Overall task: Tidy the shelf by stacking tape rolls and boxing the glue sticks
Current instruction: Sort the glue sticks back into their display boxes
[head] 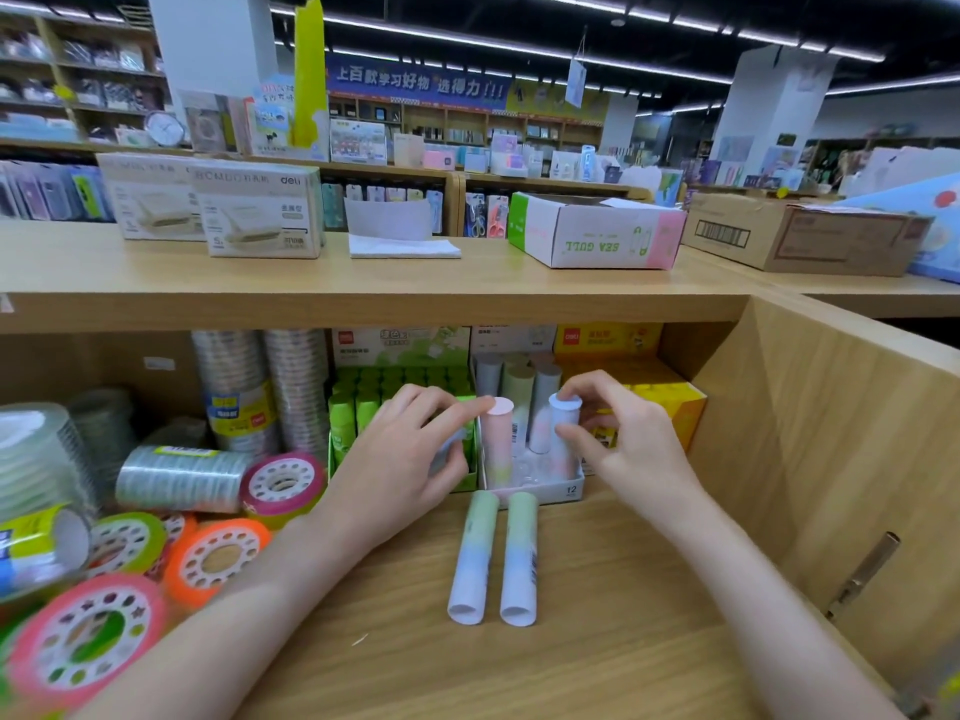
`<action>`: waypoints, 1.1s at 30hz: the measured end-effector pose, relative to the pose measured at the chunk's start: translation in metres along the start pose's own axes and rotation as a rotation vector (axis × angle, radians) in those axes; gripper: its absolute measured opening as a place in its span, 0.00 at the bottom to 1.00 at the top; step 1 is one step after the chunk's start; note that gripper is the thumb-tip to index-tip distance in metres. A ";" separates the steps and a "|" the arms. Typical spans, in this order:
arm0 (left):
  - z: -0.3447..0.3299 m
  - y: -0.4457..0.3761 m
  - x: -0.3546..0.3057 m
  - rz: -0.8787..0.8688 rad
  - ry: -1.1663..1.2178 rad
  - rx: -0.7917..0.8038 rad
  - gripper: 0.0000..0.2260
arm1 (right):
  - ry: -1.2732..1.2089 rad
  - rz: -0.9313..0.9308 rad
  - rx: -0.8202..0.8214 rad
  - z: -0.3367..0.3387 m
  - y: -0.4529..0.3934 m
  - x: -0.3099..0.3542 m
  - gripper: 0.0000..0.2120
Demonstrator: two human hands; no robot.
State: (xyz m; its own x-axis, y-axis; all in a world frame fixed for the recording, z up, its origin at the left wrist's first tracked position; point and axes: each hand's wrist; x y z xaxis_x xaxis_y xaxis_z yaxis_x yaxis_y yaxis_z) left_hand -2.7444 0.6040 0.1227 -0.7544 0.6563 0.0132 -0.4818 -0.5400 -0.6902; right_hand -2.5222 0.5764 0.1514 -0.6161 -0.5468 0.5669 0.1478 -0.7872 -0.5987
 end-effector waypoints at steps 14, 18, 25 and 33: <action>-0.002 -0.001 0.003 -0.016 -0.004 0.000 0.19 | 0.170 0.077 0.029 0.002 -0.019 -0.010 0.10; -0.002 -0.001 0.003 -0.019 -0.015 -0.001 0.19 | 0.369 0.147 -0.035 0.002 -0.022 -0.013 0.05; -0.003 -0.001 0.003 -0.018 0.003 -0.004 0.19 | 0.476 0.103 -0.064 0.002 -0.027 -0.005 0.03; -0.003 -0.002 0.004 -0.012 -0.001 0.004 0.19 | 0.692 -0.008 0.053 0.004 -0.037 0.015 0.11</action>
State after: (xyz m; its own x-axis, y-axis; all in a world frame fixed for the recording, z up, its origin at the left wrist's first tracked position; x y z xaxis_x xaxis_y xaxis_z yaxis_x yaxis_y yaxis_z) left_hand -2.7449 0.6091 0.1215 -0.7487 0.6626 0.0221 -0.4929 -0.5340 -0.6870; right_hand -2.5336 0.5965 0.1841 -0.9665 -0.2469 0.0697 0.1674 -0.8130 -0.5577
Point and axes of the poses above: each hand's wrist, its own y-axis away from the middle knuckle, its own z-axis out of the back of the hand, x = y × z, and after that the axes turned 7 degrees about -y, right-handed
